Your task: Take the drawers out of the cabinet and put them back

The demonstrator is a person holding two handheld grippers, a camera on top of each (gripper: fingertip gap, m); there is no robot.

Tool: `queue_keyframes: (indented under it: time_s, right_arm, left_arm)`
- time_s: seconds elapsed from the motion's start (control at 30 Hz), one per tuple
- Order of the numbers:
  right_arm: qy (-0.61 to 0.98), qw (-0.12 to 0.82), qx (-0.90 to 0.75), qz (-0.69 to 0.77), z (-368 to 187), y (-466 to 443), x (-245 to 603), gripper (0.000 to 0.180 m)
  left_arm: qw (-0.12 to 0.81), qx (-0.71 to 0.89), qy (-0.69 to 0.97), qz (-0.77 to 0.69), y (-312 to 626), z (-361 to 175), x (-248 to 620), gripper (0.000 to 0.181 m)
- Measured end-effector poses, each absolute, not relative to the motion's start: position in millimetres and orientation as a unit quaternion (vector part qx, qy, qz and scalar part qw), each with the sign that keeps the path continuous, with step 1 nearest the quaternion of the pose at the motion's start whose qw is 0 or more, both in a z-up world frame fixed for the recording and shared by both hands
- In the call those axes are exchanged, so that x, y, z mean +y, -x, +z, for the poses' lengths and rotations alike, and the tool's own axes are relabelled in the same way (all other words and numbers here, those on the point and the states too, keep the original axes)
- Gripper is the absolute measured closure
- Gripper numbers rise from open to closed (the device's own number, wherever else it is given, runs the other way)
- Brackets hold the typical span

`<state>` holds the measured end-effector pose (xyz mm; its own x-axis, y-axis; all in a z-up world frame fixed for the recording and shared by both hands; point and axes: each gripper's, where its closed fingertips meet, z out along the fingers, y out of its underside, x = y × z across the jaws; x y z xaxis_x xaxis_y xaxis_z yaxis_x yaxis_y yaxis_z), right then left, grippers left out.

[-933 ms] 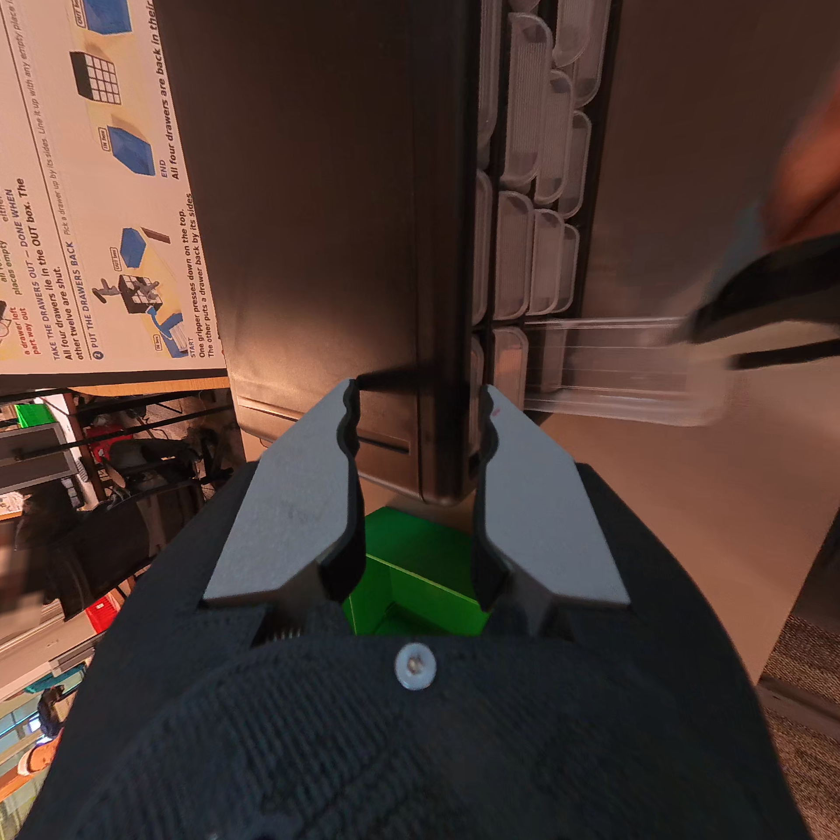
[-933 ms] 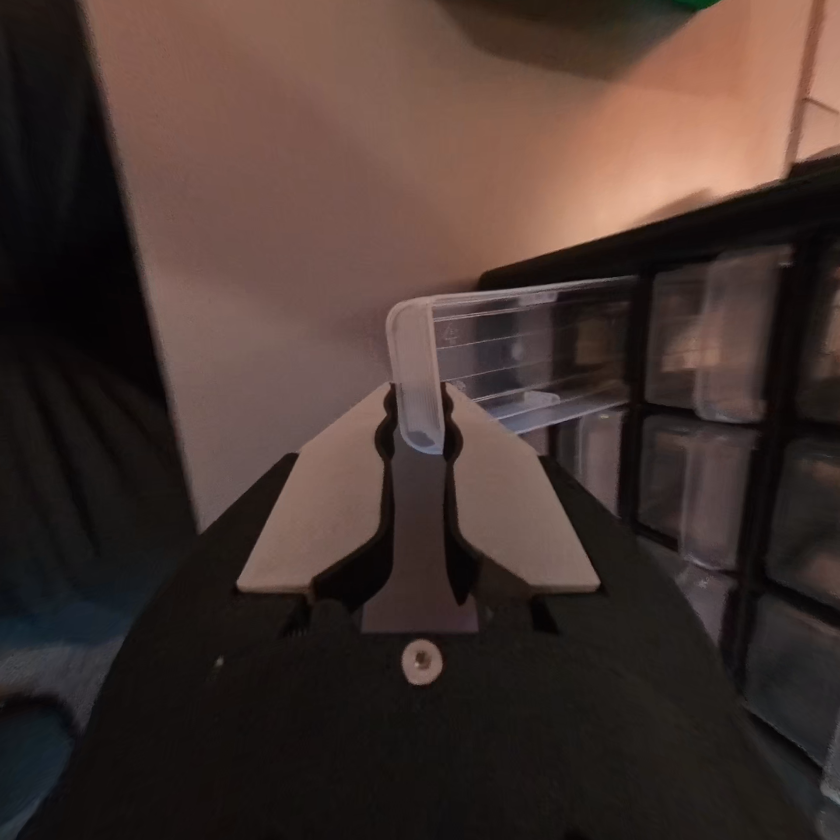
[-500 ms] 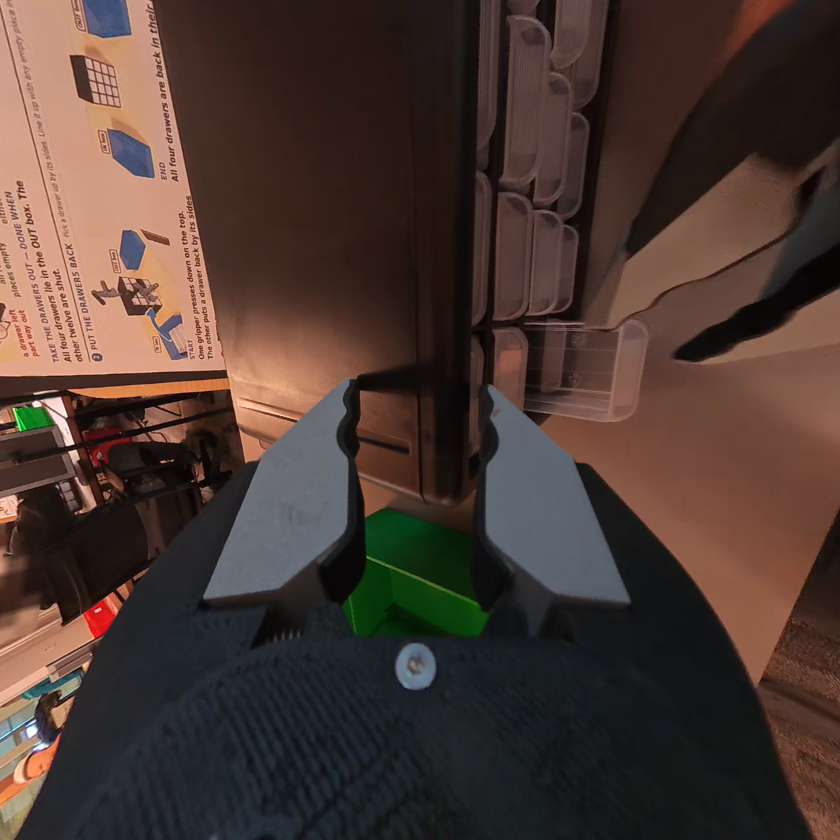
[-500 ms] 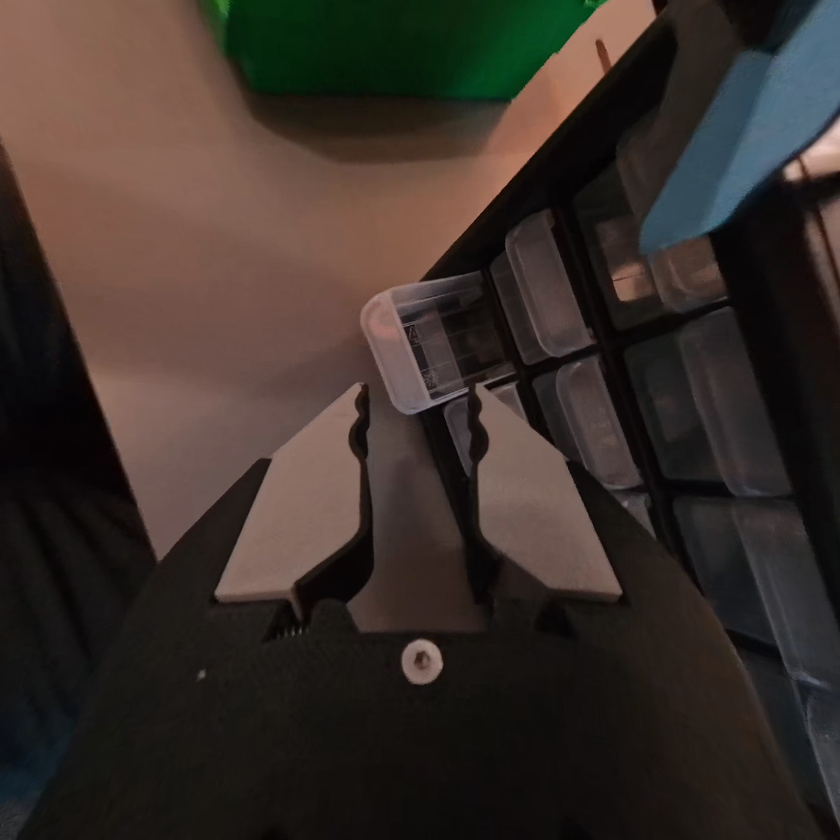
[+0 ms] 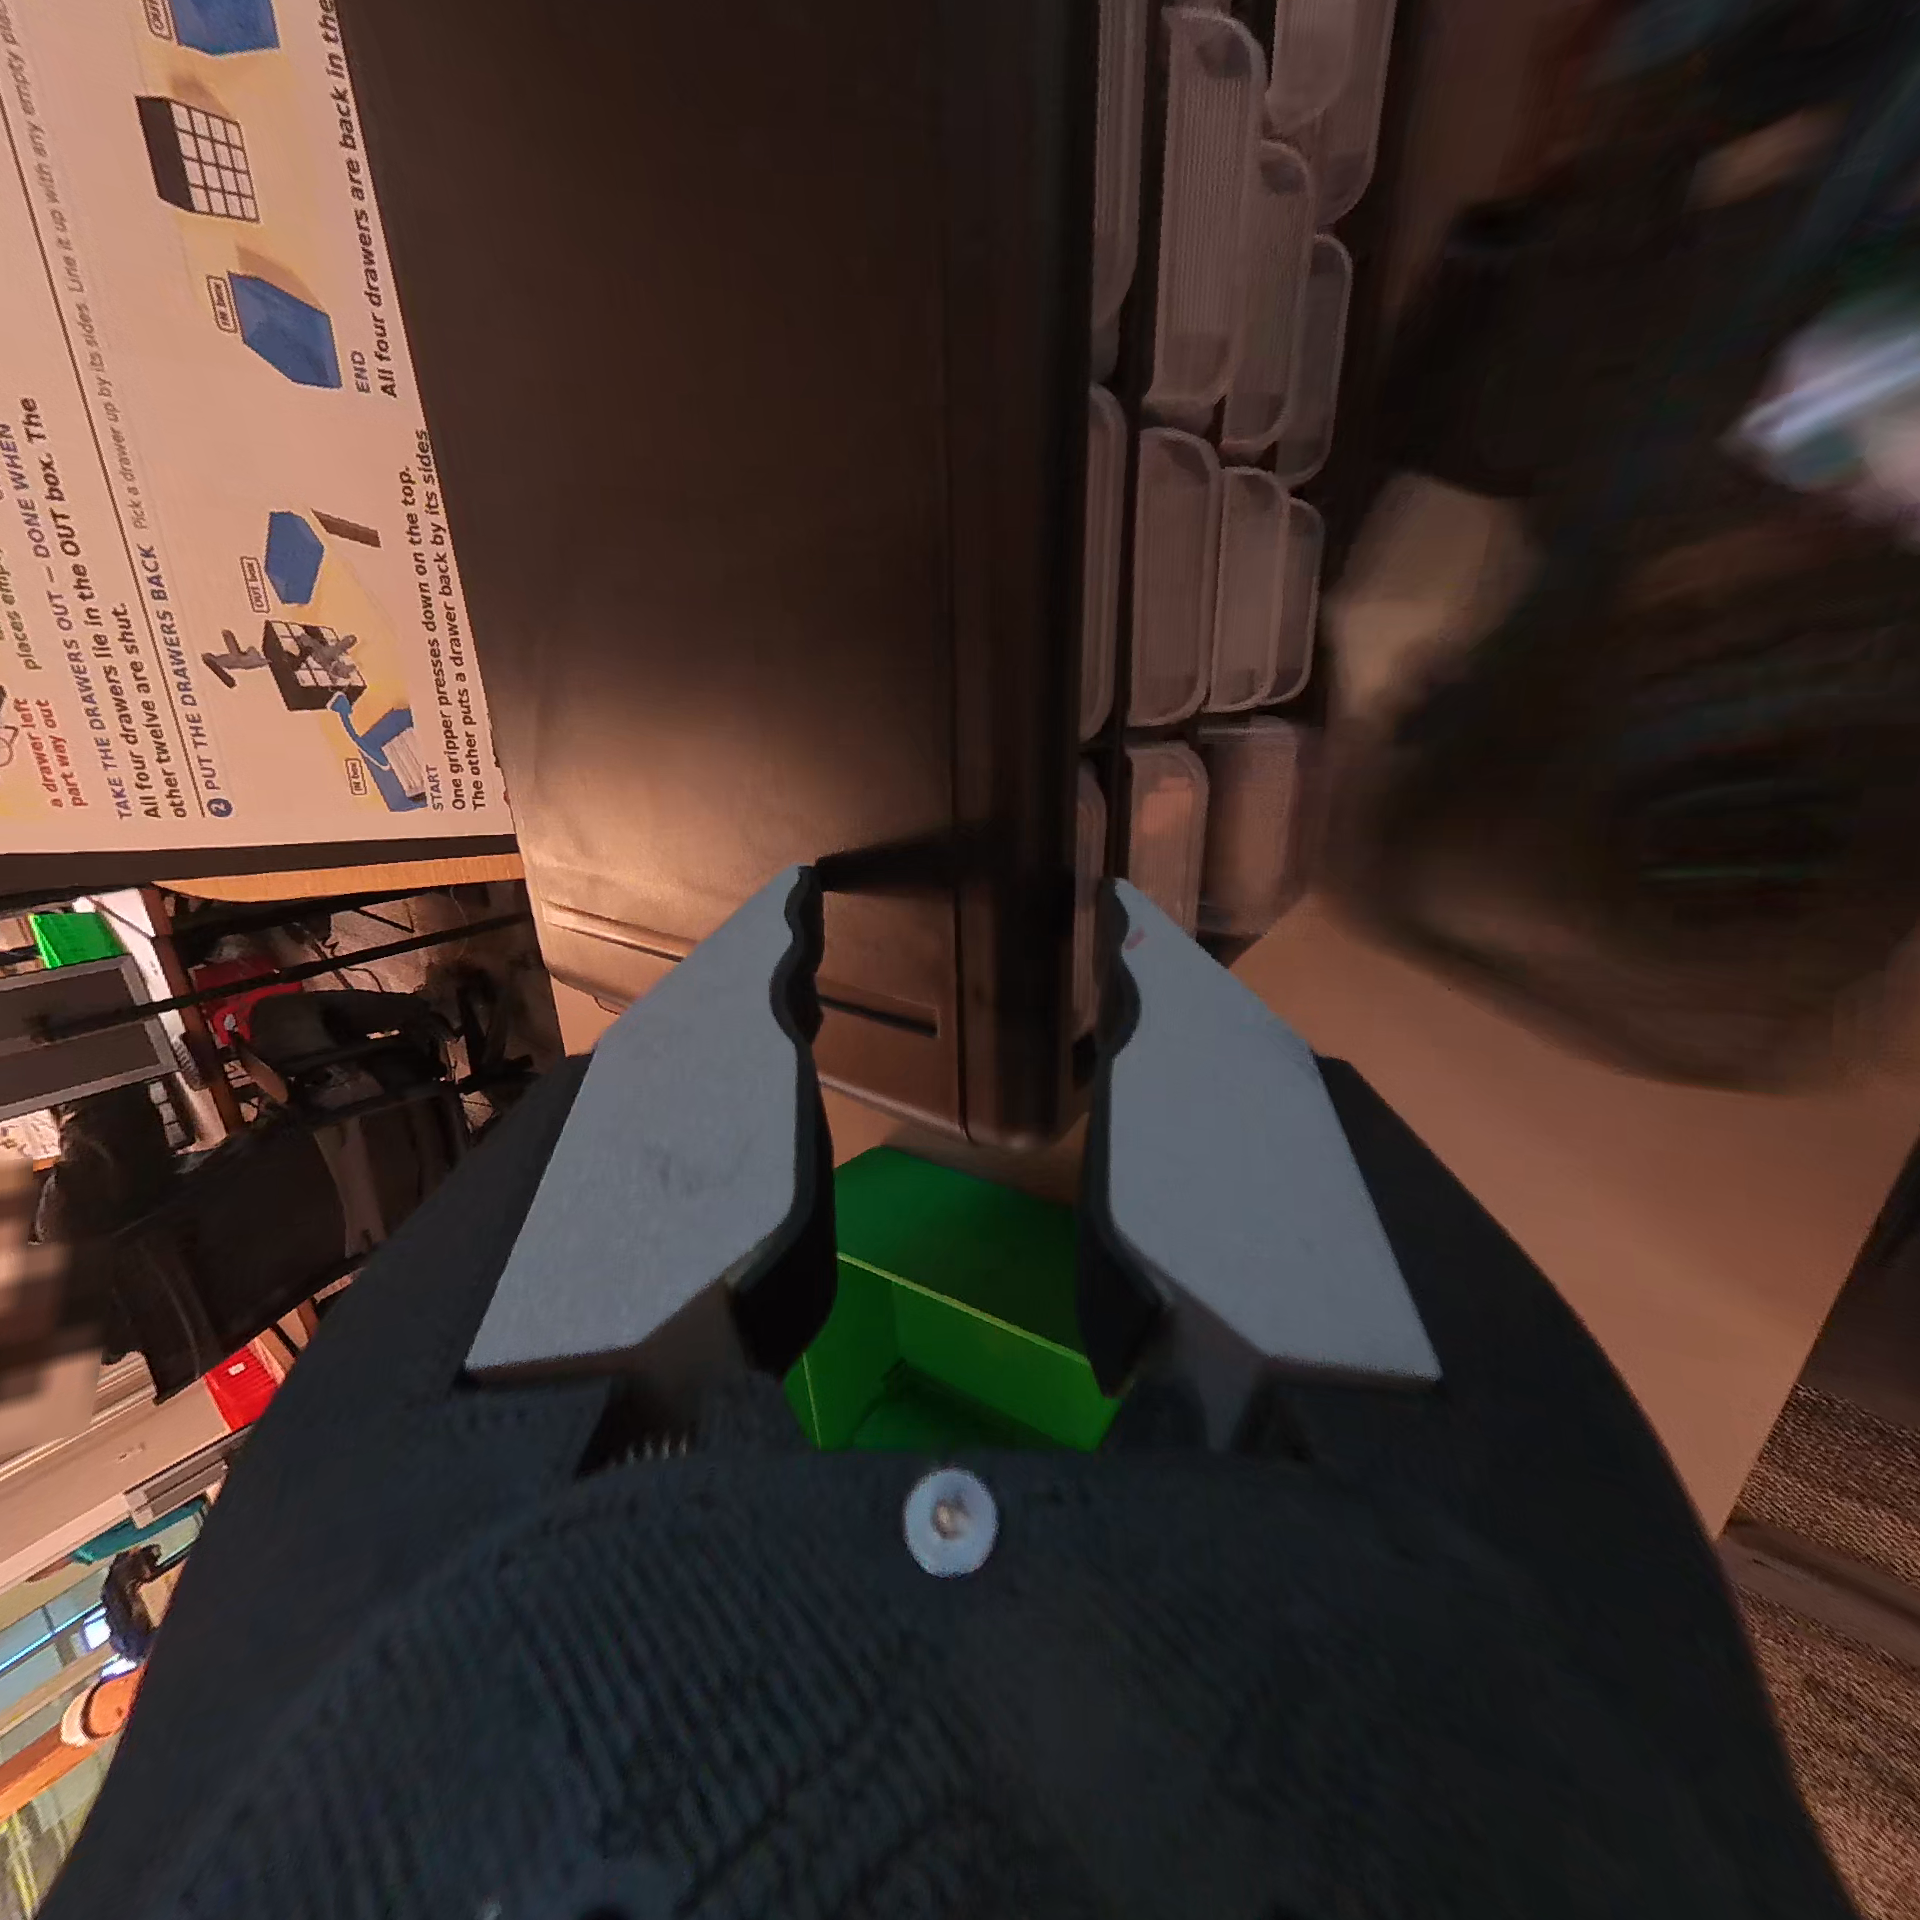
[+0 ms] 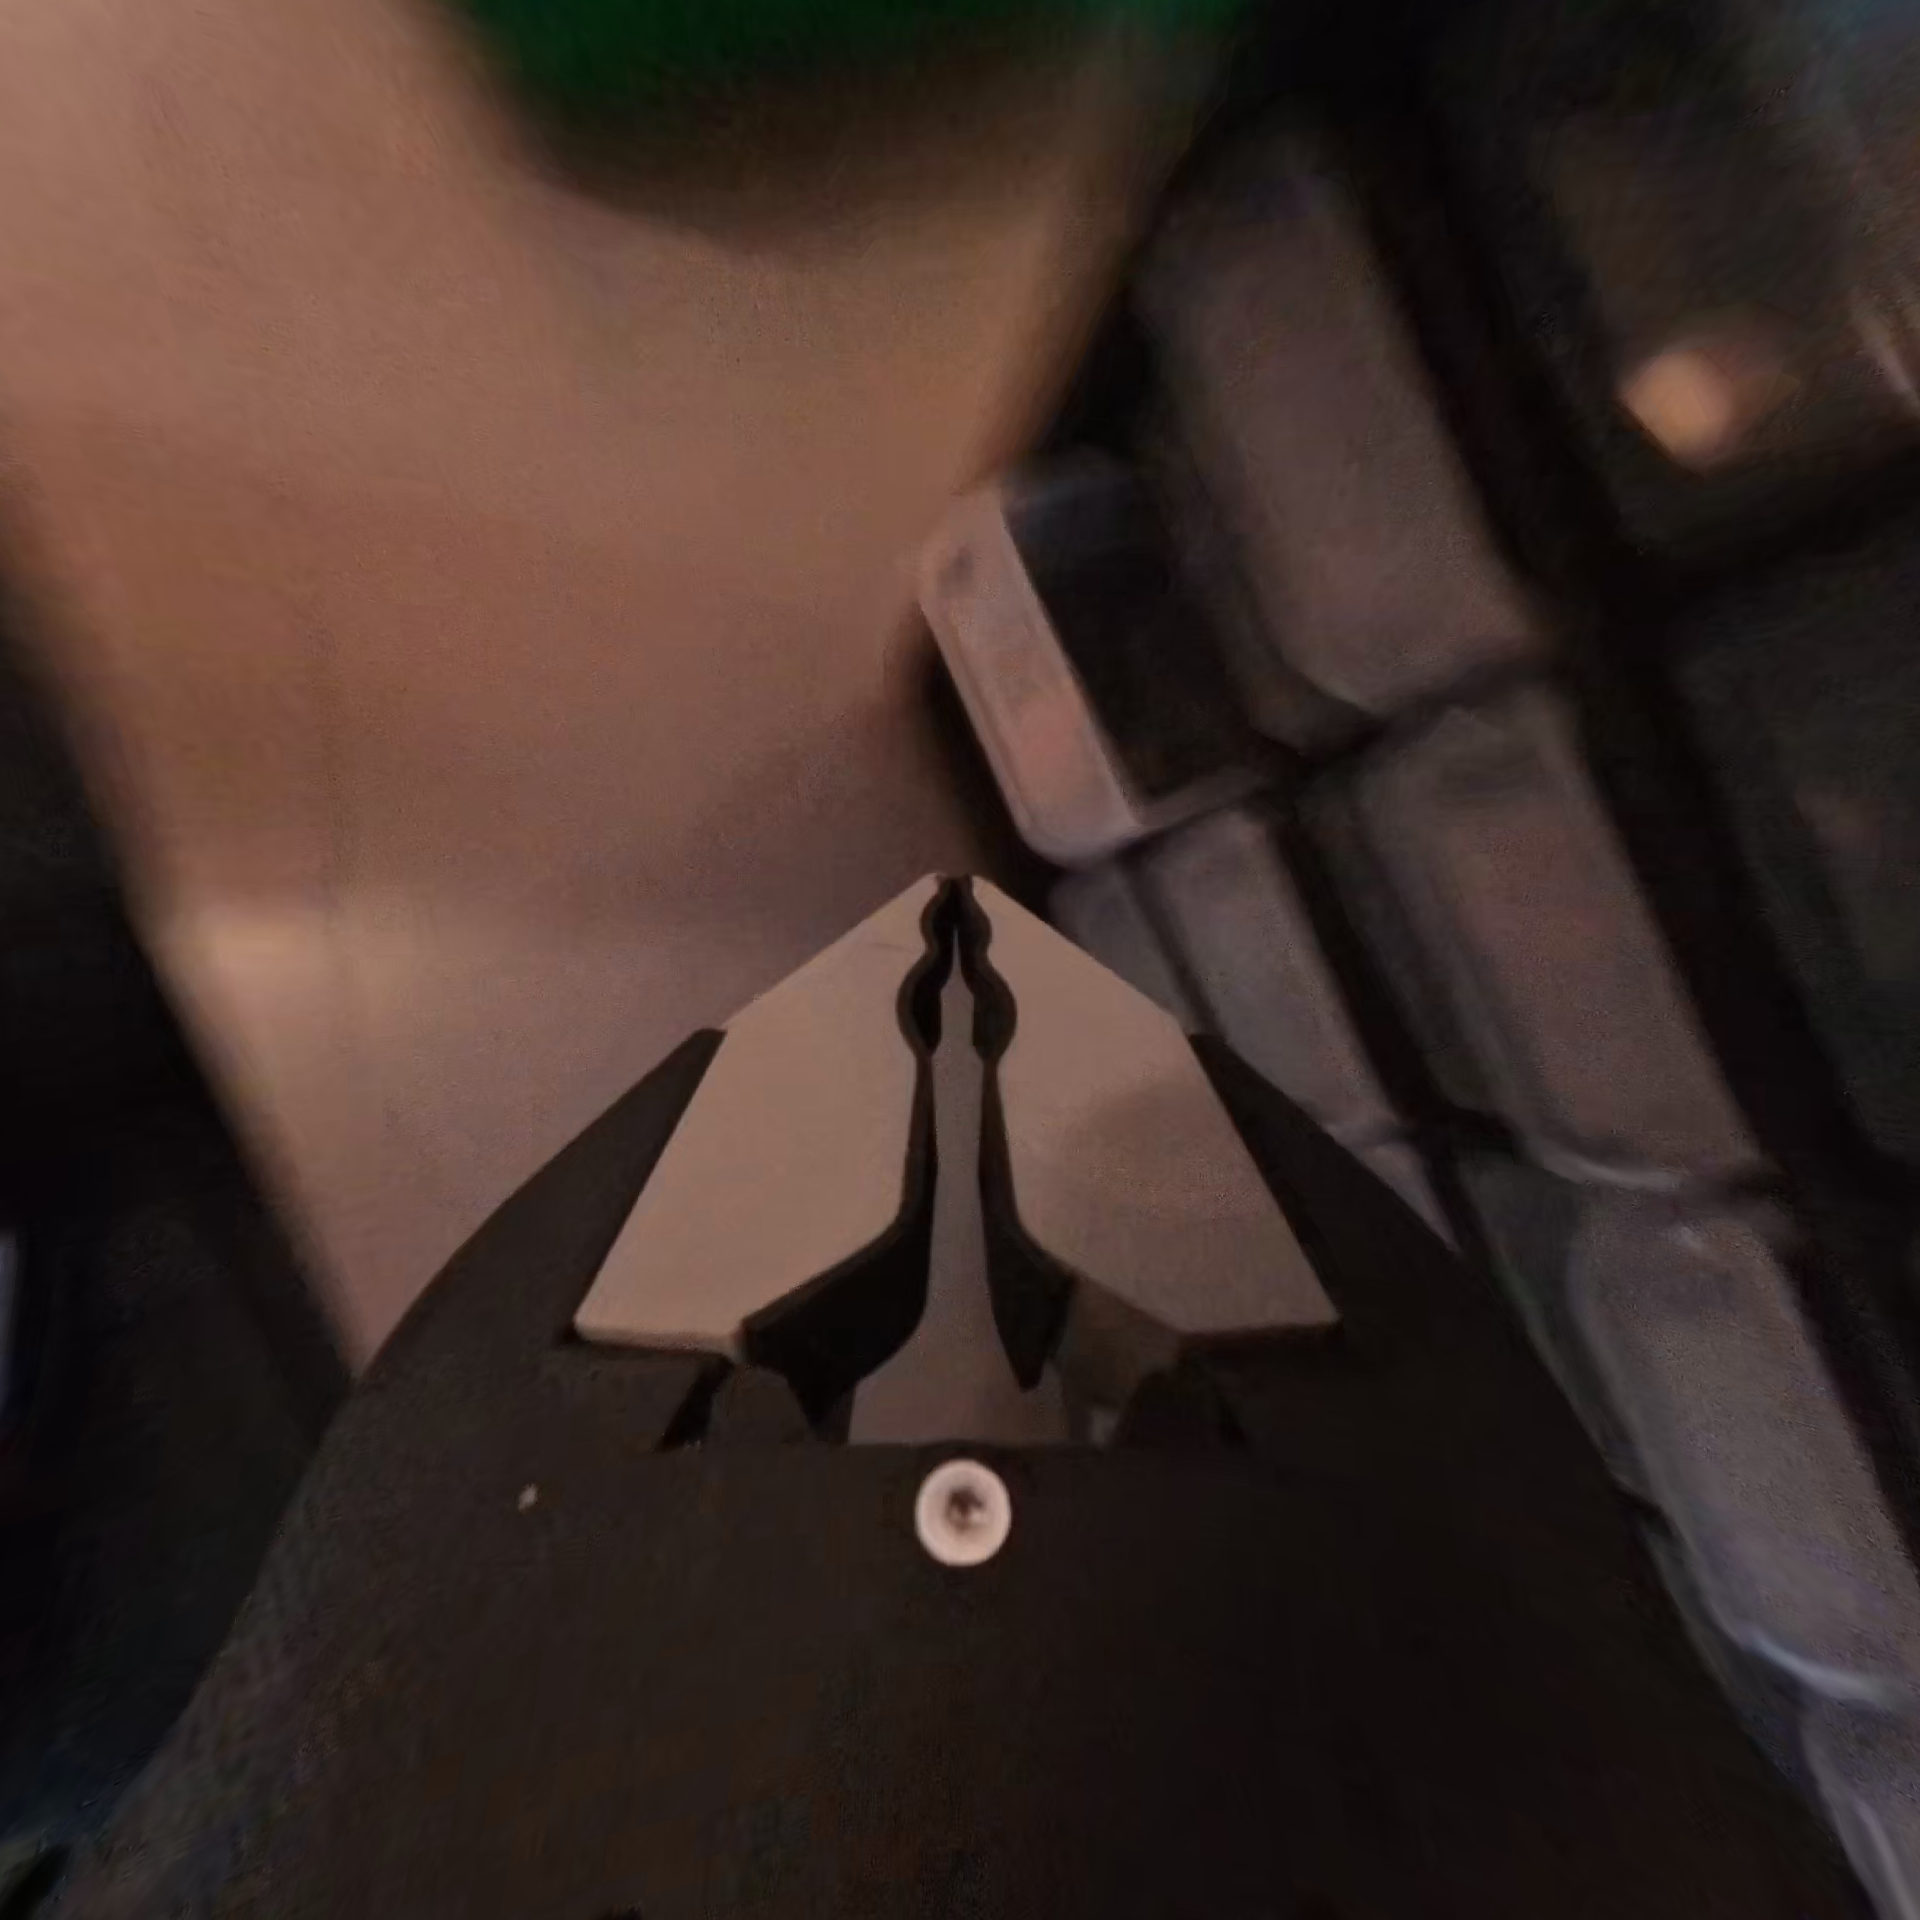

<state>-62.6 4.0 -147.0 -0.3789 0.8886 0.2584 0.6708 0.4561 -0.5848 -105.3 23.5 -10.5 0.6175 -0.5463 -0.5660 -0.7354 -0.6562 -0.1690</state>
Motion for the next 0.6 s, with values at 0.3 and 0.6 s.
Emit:
queue_keyframes:
  time_s: [0.3, 0.6]
  right_arm:
    - [0.415, 0.323, -0.829, 0.189, -164, 64, -19, 0.18]
    - [0.344, 0.271, -0.832, 0.339, -134, 60, -64, 0.18]
  left_arm:
    - [0.192, 0.366, 0.878, 0.243, 105, -11, 24, 0.129]
    - [0.2, 0.36, 0.879, 0.242, 105, -11, 24, 0.129]
